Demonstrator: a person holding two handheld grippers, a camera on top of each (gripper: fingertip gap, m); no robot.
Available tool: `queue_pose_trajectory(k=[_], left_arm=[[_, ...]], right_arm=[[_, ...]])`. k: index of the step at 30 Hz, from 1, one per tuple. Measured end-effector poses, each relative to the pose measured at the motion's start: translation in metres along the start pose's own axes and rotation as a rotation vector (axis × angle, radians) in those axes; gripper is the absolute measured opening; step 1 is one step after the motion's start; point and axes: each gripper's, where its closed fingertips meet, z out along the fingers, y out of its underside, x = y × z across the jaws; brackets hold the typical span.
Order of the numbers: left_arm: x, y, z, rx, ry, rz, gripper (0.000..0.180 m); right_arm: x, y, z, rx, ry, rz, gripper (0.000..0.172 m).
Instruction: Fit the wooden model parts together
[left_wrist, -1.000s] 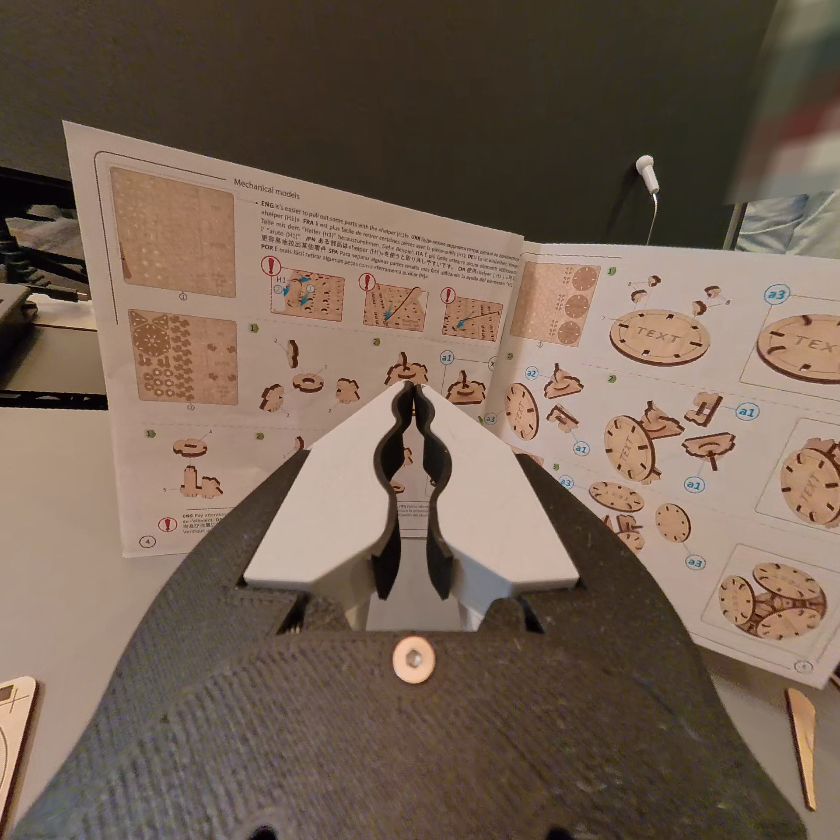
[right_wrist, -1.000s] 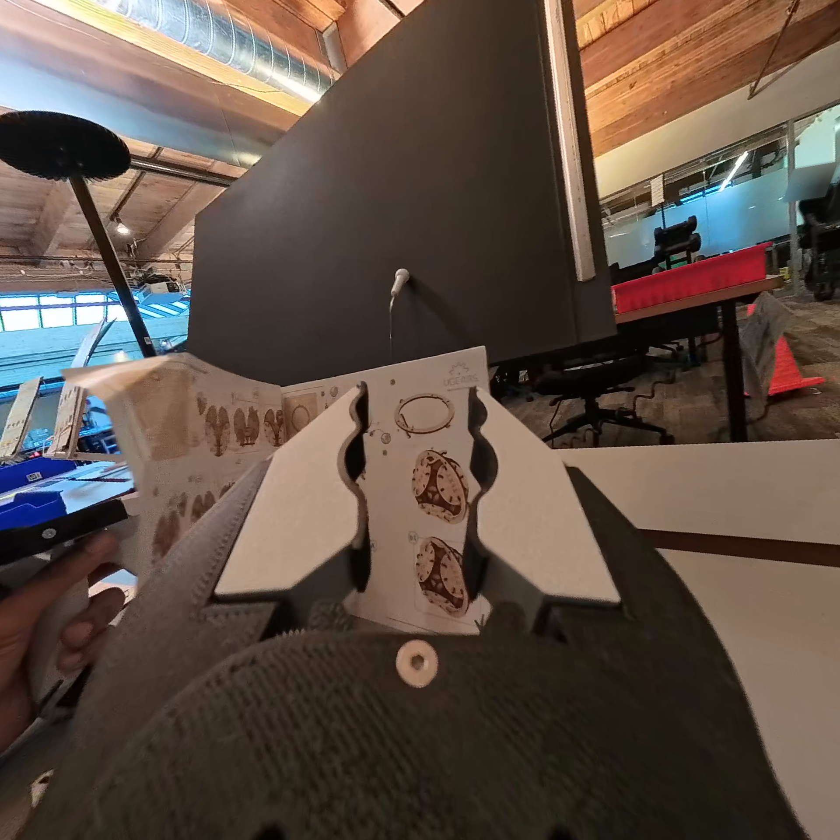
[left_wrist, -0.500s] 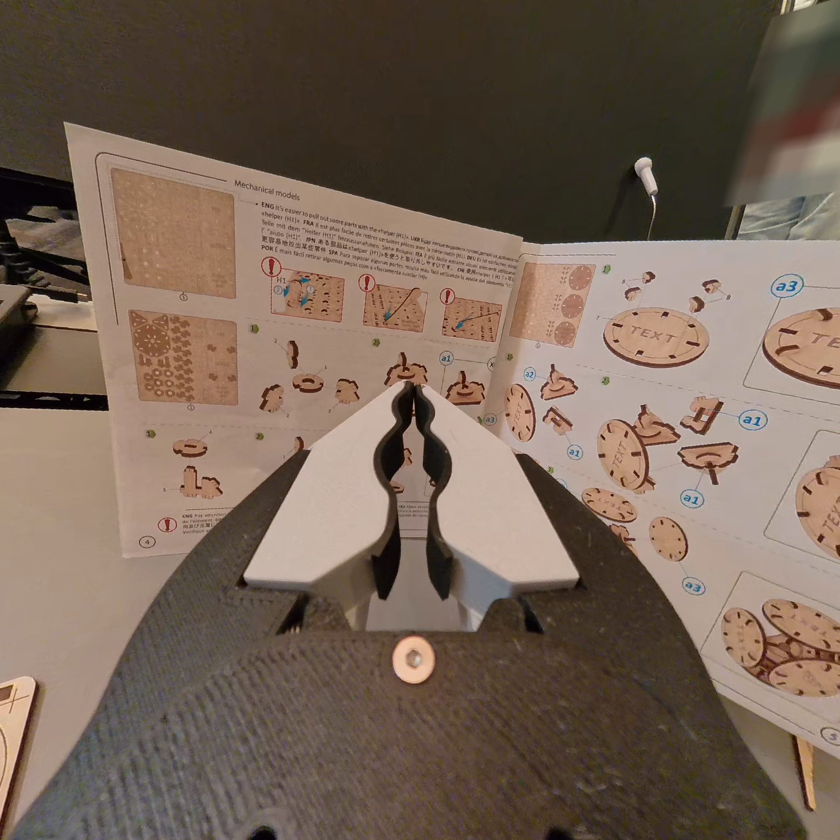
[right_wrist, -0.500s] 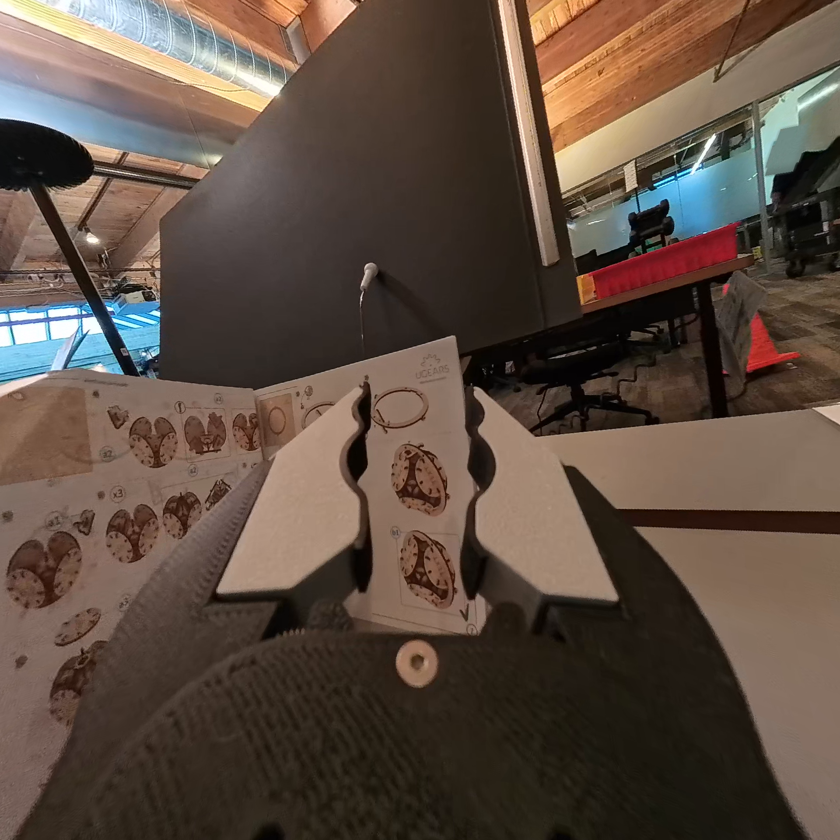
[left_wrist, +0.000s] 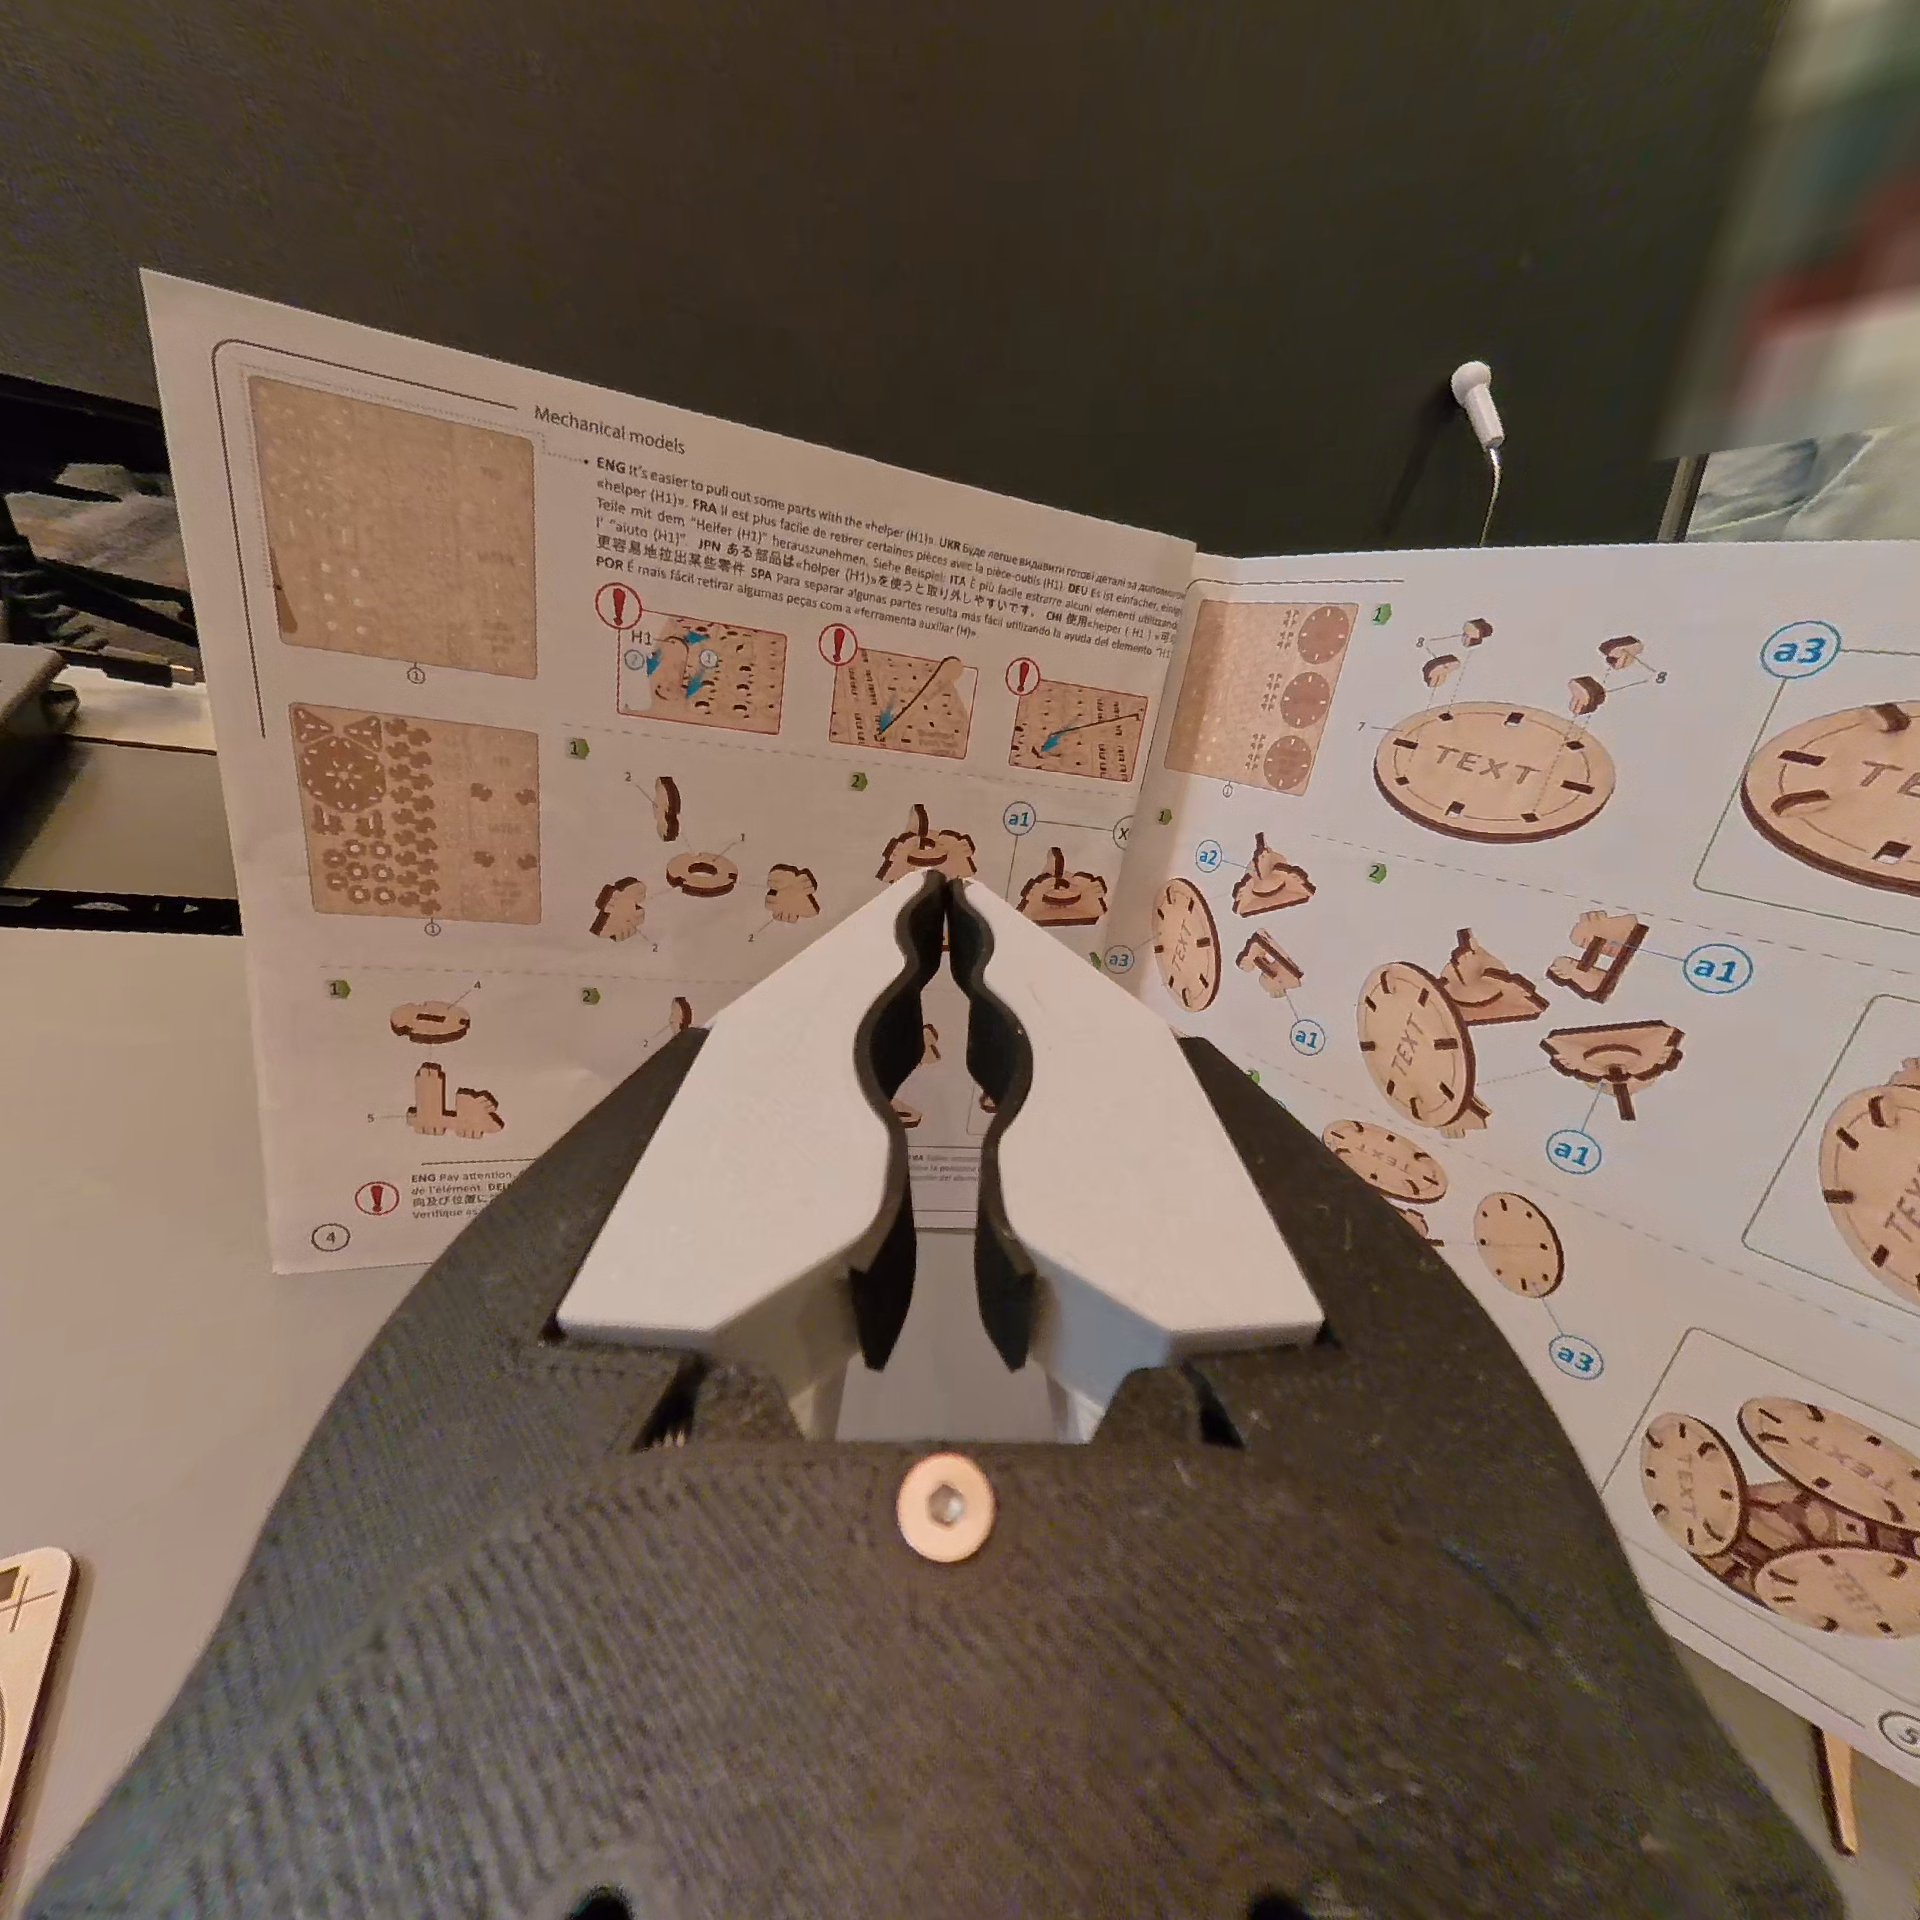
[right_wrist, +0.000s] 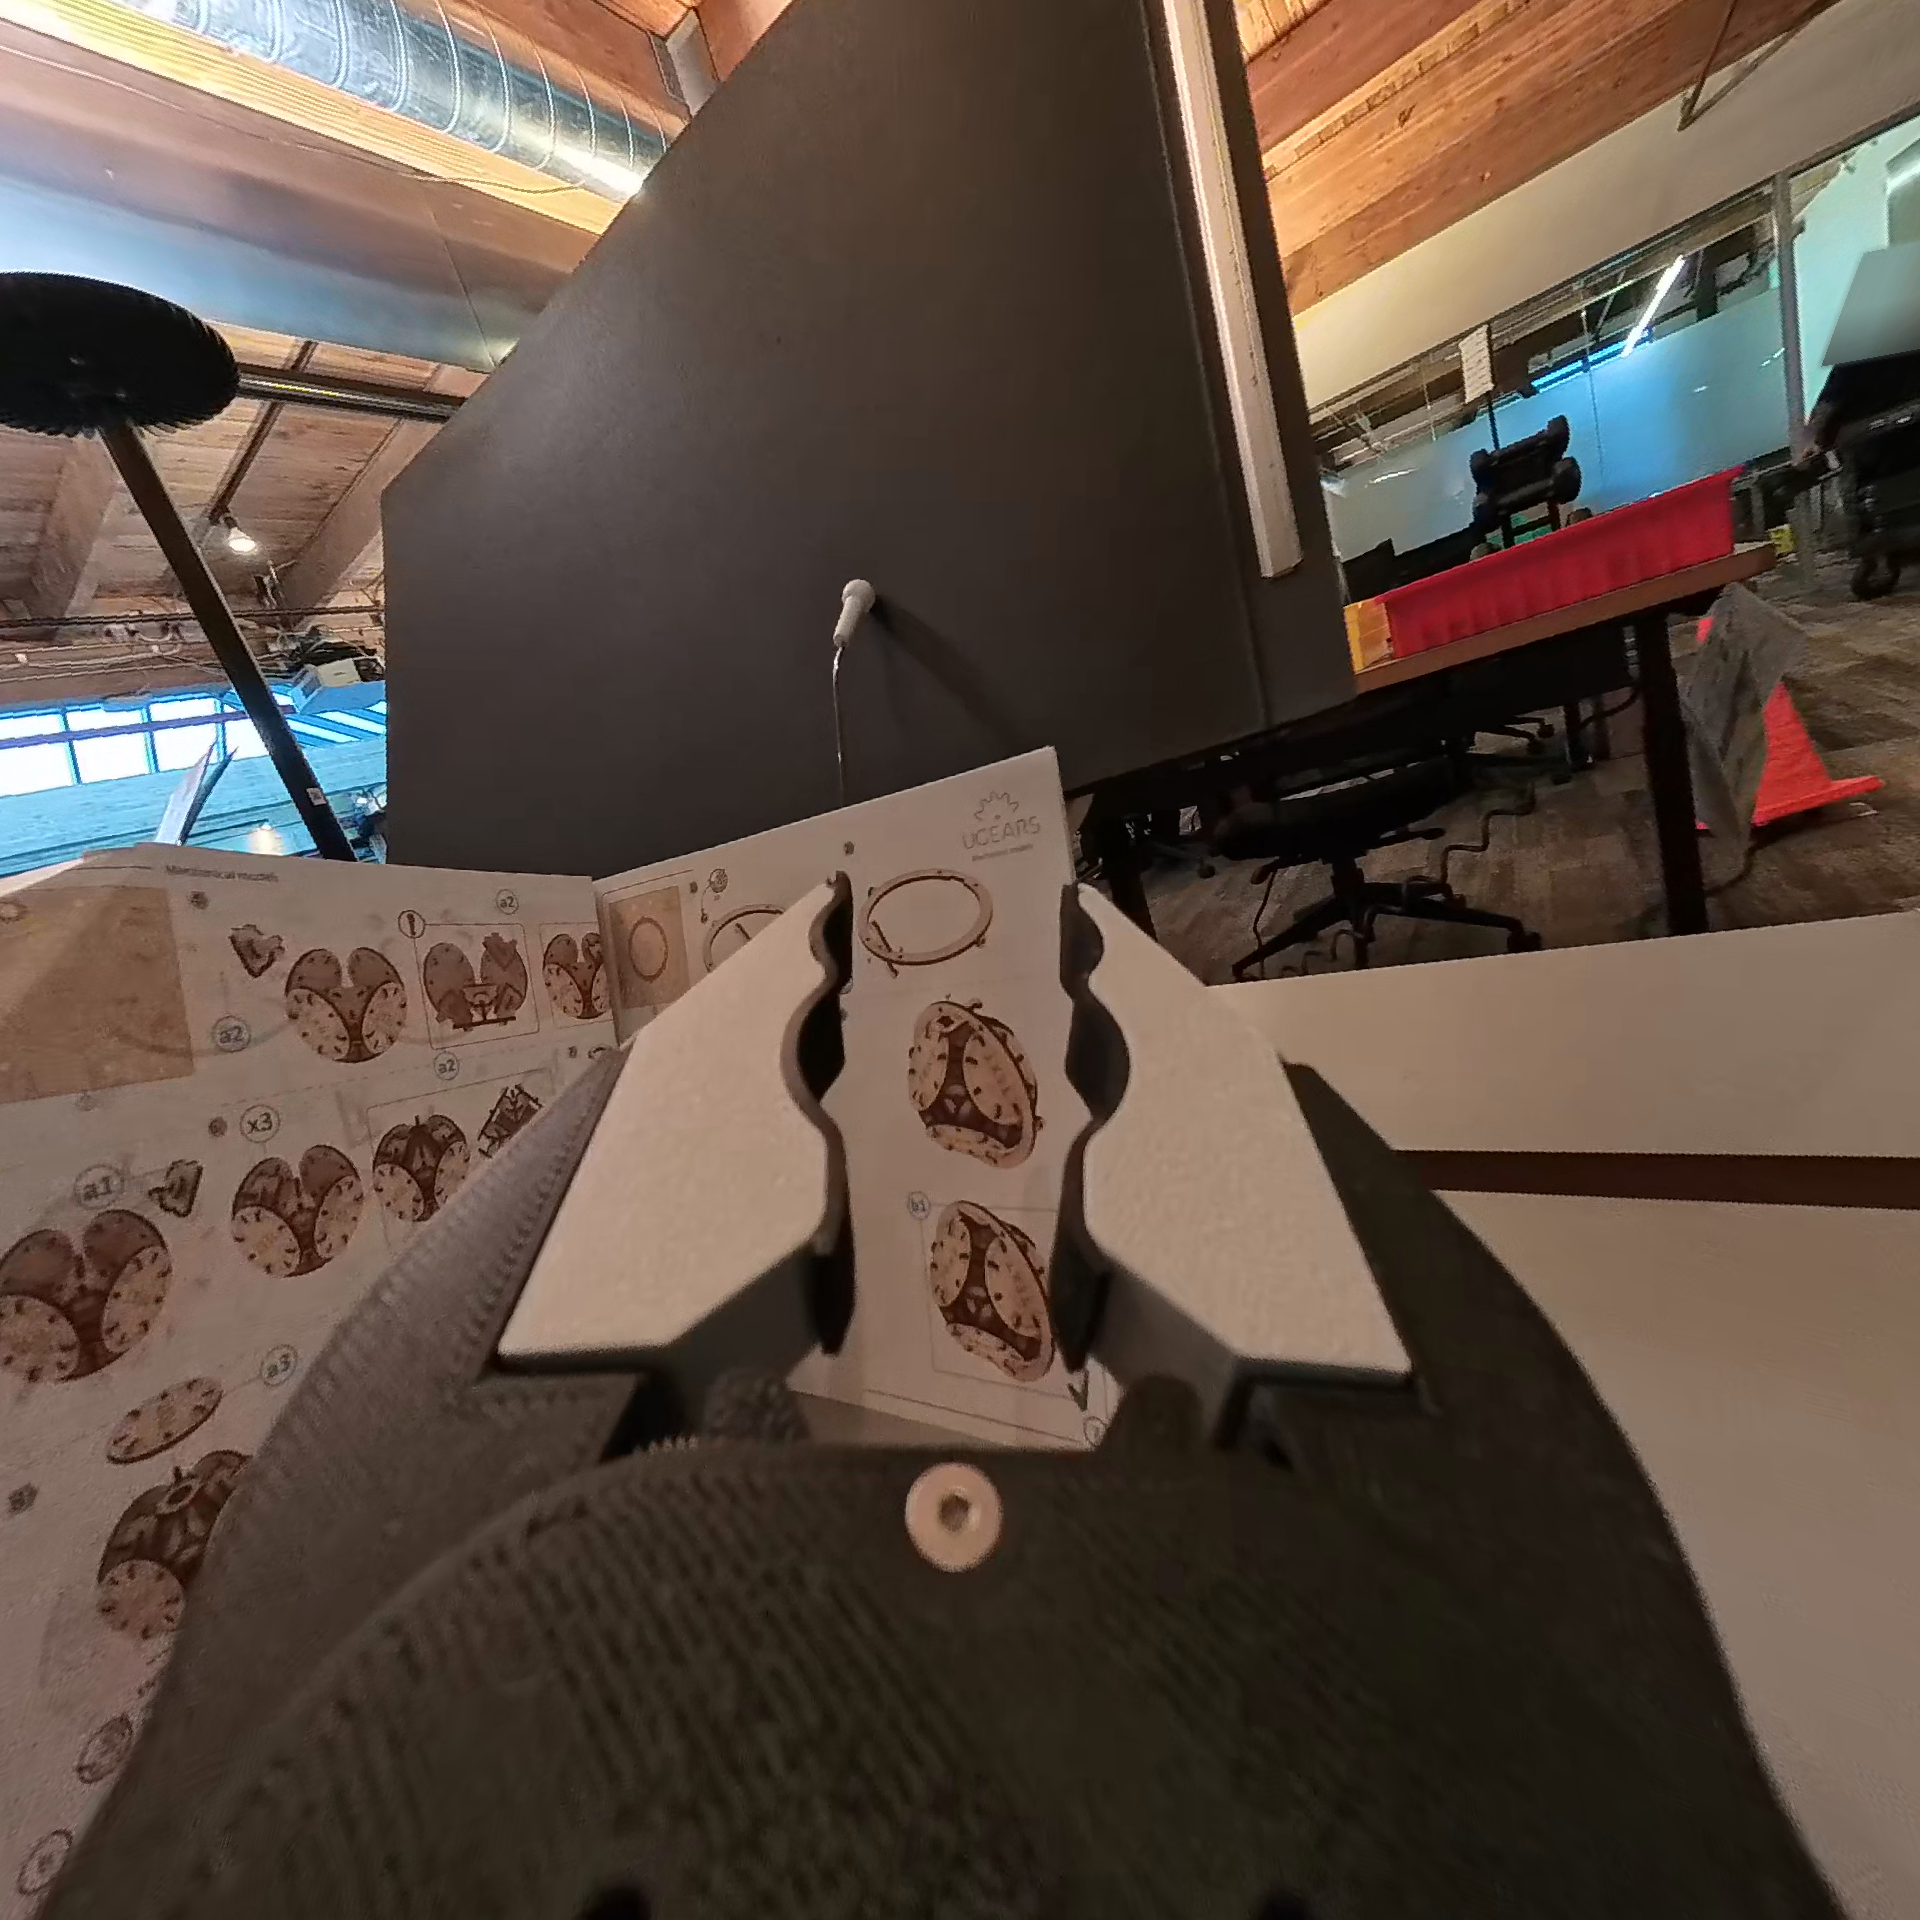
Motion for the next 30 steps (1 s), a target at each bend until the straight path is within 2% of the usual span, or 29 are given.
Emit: queue_pose_trajectory(k=[21,24,27,30], left_arm=[[-0.001,0.000,0.000,-0.002,0.000,-0.010,0.000],[-0.001,0.000,0.000,0.000,-0.001,-0.015,0.000],[-0.002,0.000,0.000,-0.001,-0.001,-0.024,0.000],[-0.003,0.000,0.000,0.001,-0.001,-0.032,0.000]], right_arm=[[-0.006,0.004,0.002,-0.017,-0.018,-0.016,0.038],[-0.034,0.019,0.007,-0.107,-0.145,-0.105,0.027],[-0.078,0.052,0.009,-0.252,-0.311,-0.293,0.024],[-0.095,0.070,0.009,-0.281,-0.322,-0.499,0.014]])
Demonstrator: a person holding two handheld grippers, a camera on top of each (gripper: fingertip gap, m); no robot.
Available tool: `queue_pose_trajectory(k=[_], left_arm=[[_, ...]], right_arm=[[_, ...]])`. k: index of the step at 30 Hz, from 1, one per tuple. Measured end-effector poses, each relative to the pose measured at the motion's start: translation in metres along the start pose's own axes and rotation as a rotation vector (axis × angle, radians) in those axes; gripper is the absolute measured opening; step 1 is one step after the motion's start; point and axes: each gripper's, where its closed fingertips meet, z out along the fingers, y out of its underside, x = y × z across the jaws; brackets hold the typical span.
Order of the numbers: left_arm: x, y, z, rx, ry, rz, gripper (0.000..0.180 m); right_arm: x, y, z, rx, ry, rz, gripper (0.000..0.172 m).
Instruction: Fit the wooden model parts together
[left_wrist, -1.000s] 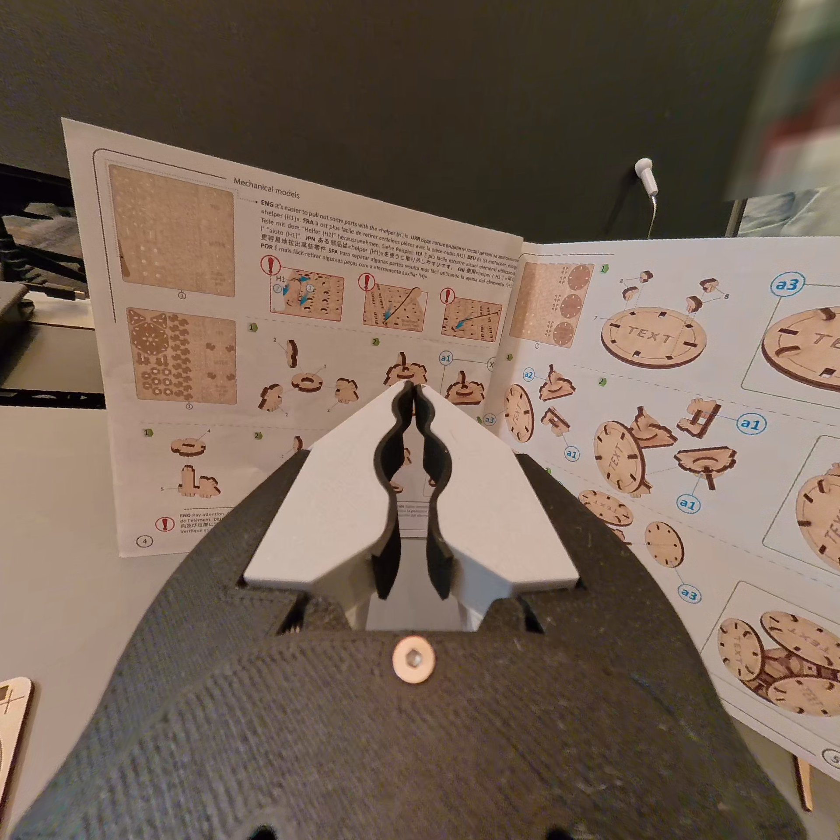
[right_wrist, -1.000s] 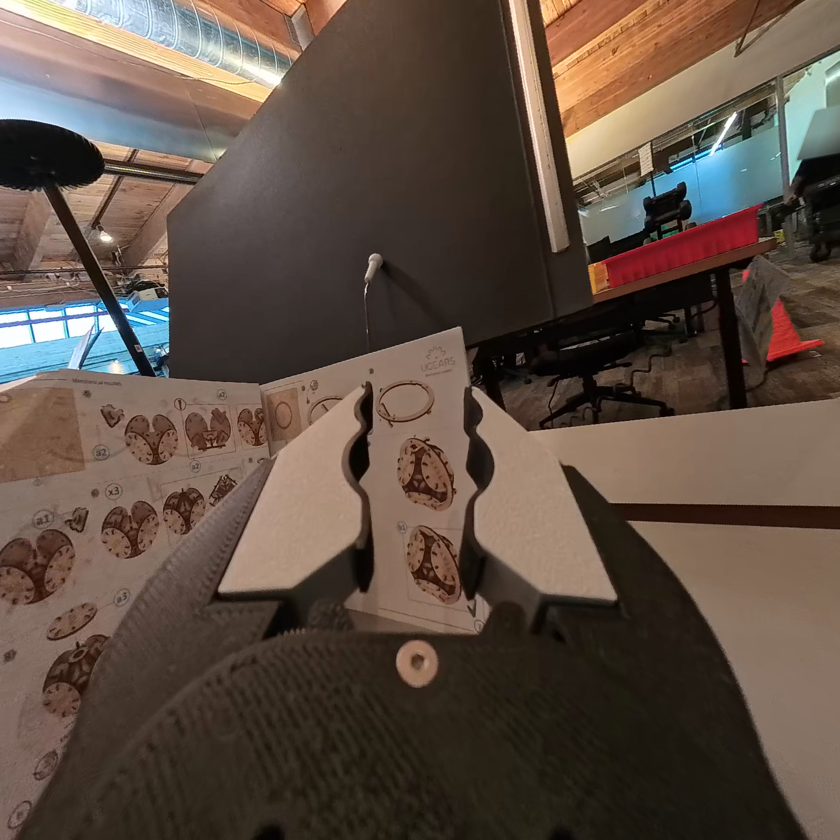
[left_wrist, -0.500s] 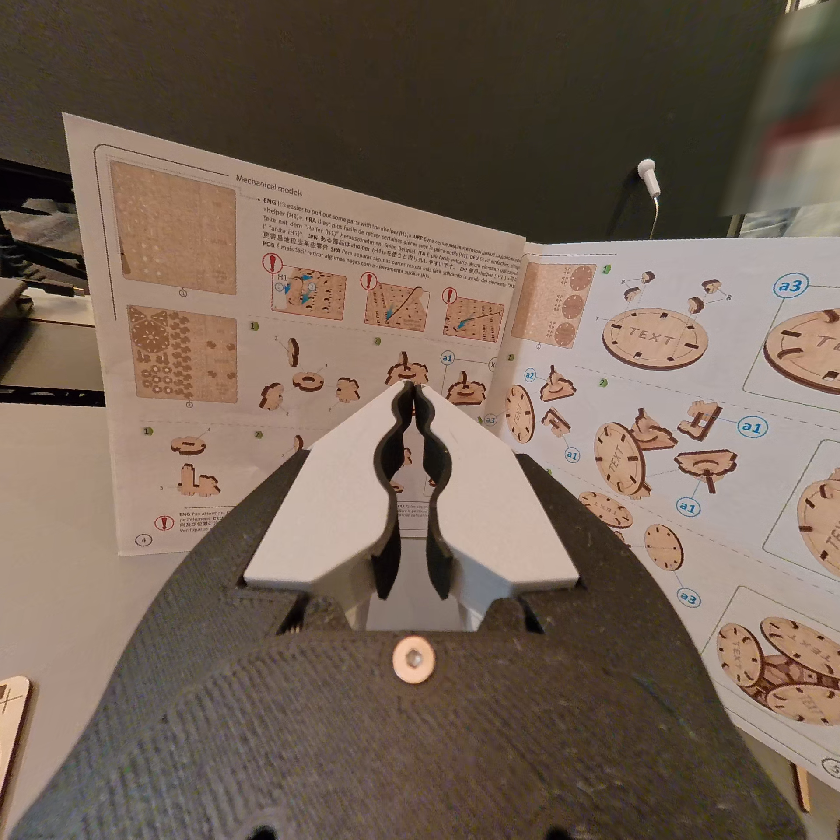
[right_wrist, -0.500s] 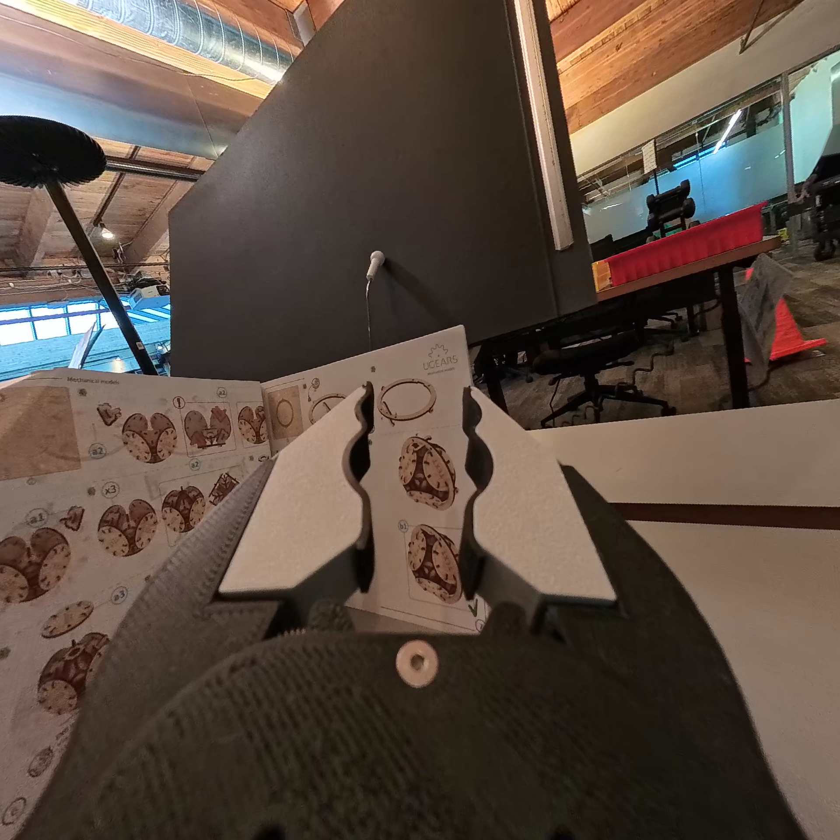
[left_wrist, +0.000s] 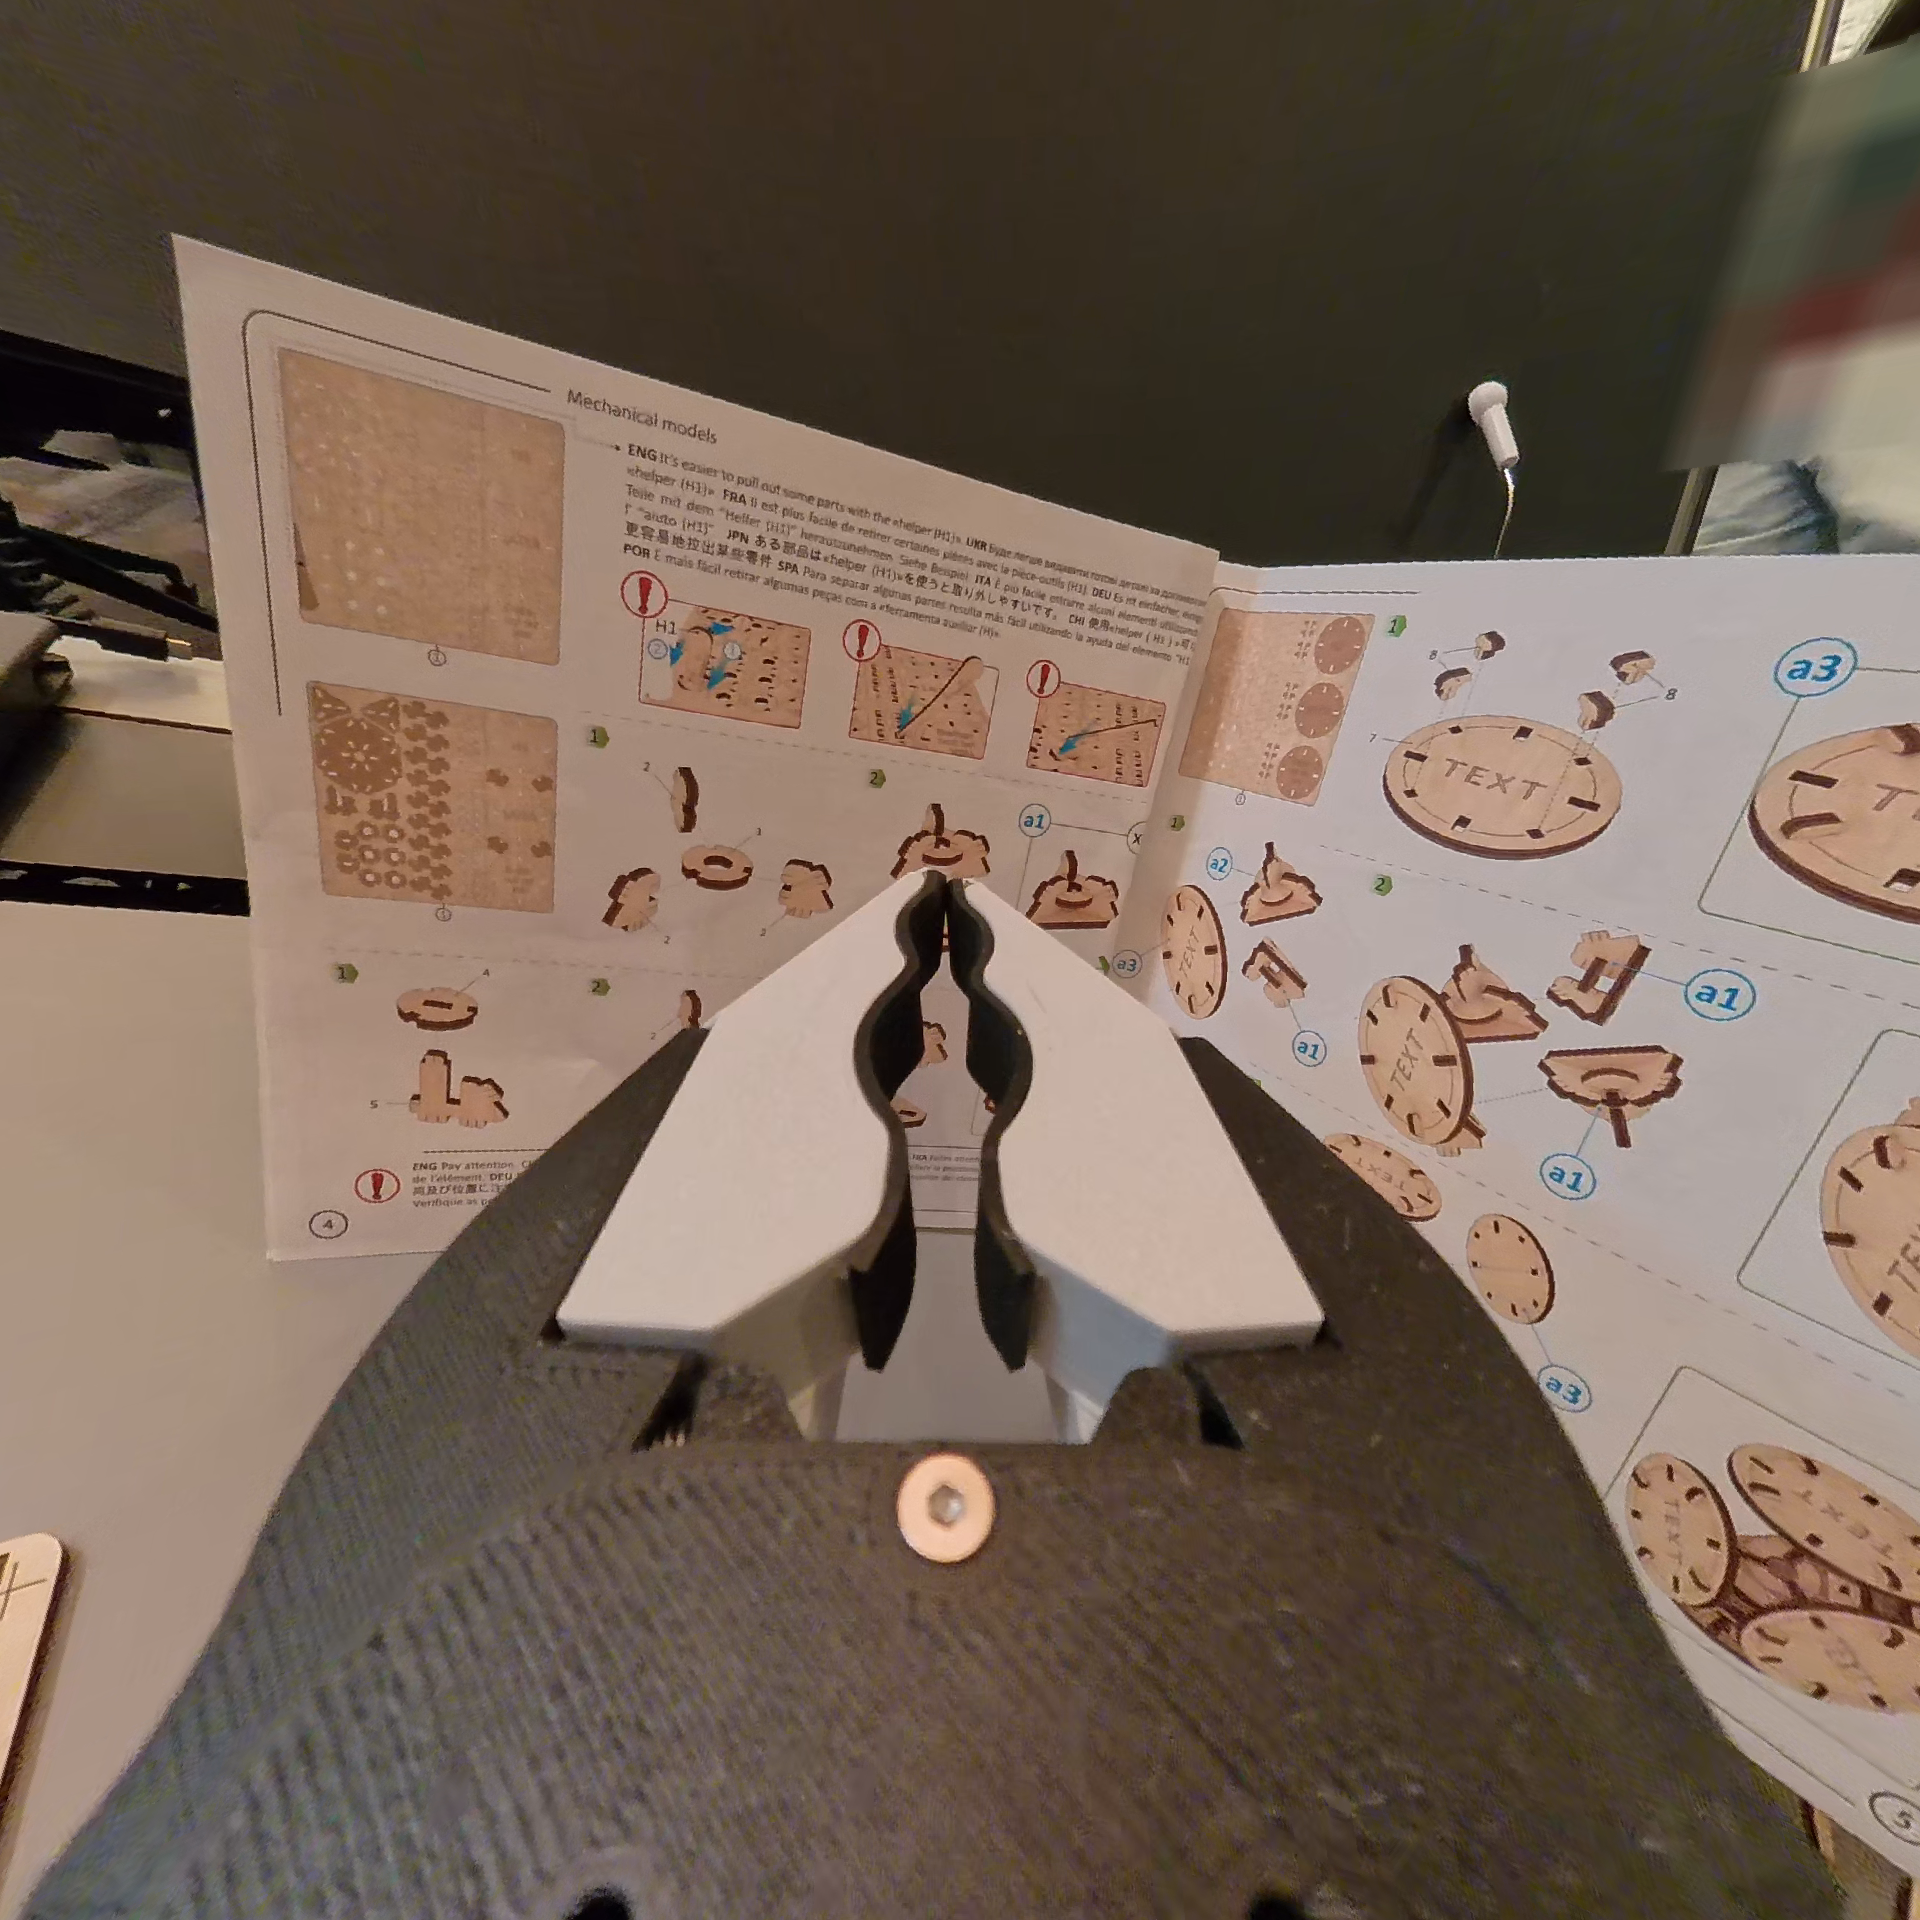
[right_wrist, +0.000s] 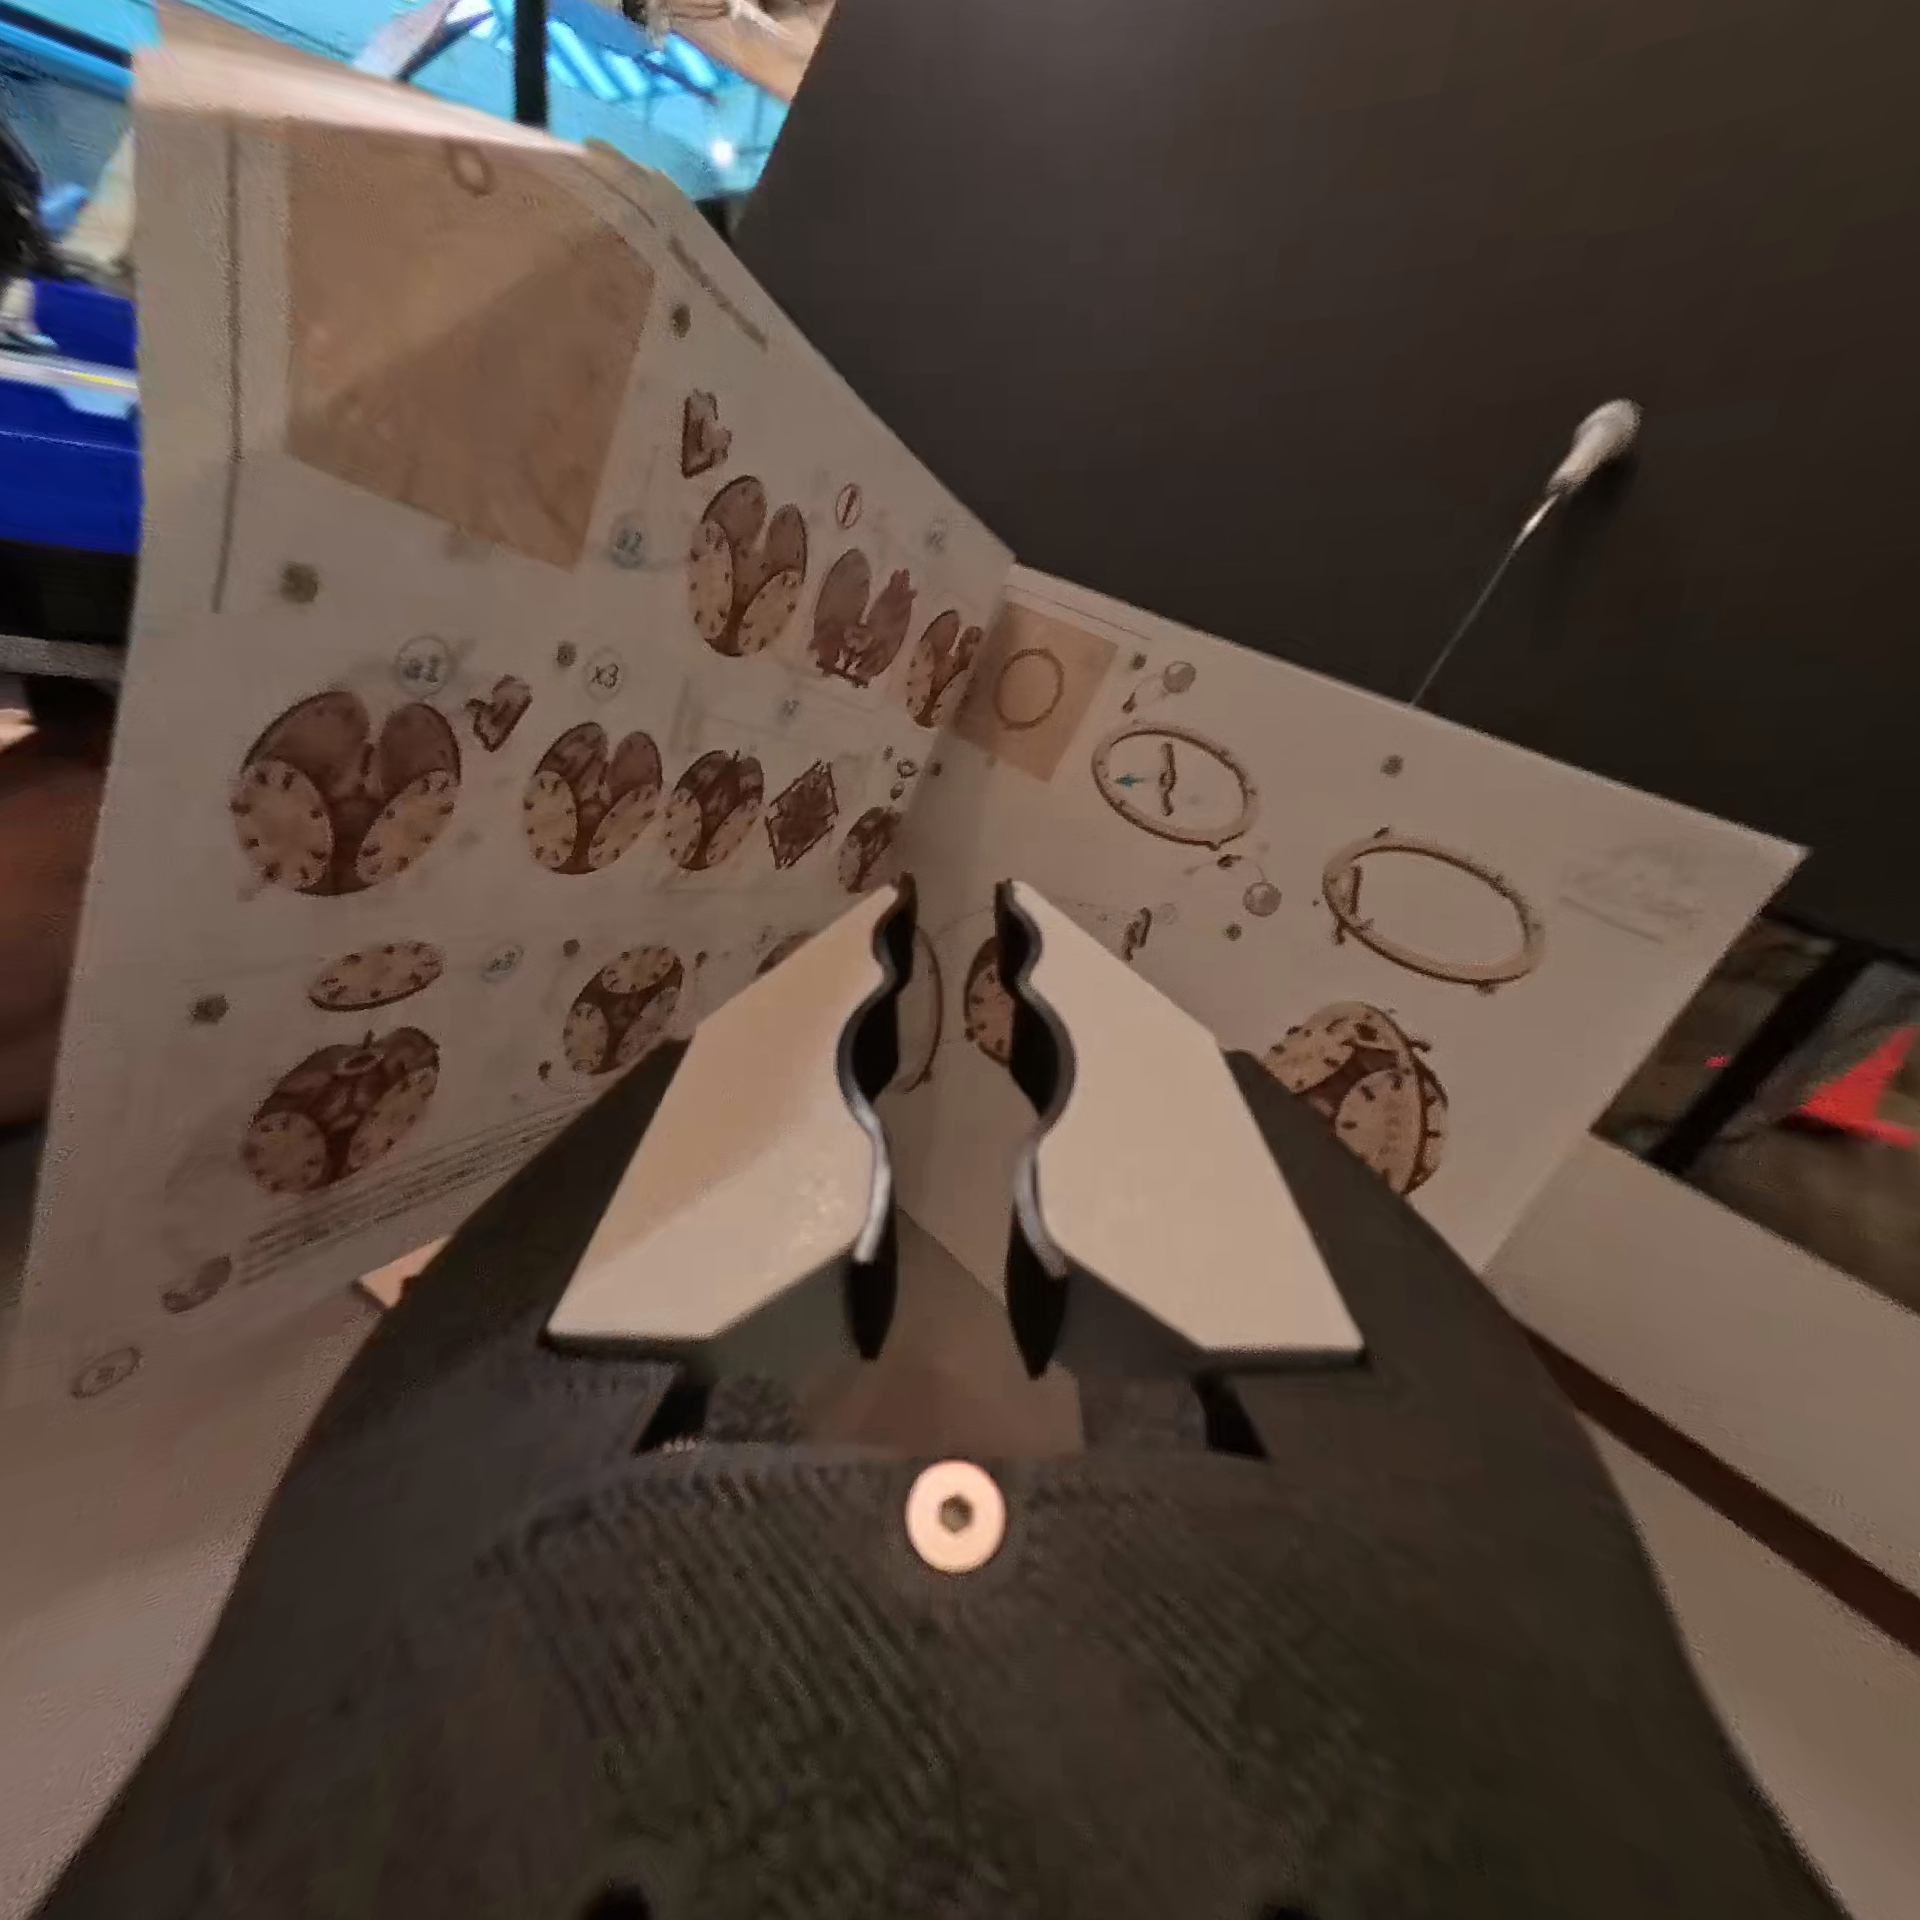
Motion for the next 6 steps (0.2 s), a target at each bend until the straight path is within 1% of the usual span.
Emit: queue_pose_trajectory(k=[1,2,6], left_arm=[[0.000,0.000,0.000,0.000,0.000,0.000,0.000],[0.000,0.000,0.000,-0.001,0.001,0.000,0.000],[0.001,0.000,0.000,-0.001,0.004,0.002,0.000]], right_arm=[[0.001,-0.003,-0.001,0.029,0.029,-0.019,0.010],[0.004,-0.008,-0.005,0.072,0.046,-0.012,0.009],[0.028,-0.019,-0.019,0.181,0.072,0.166,0.012]])
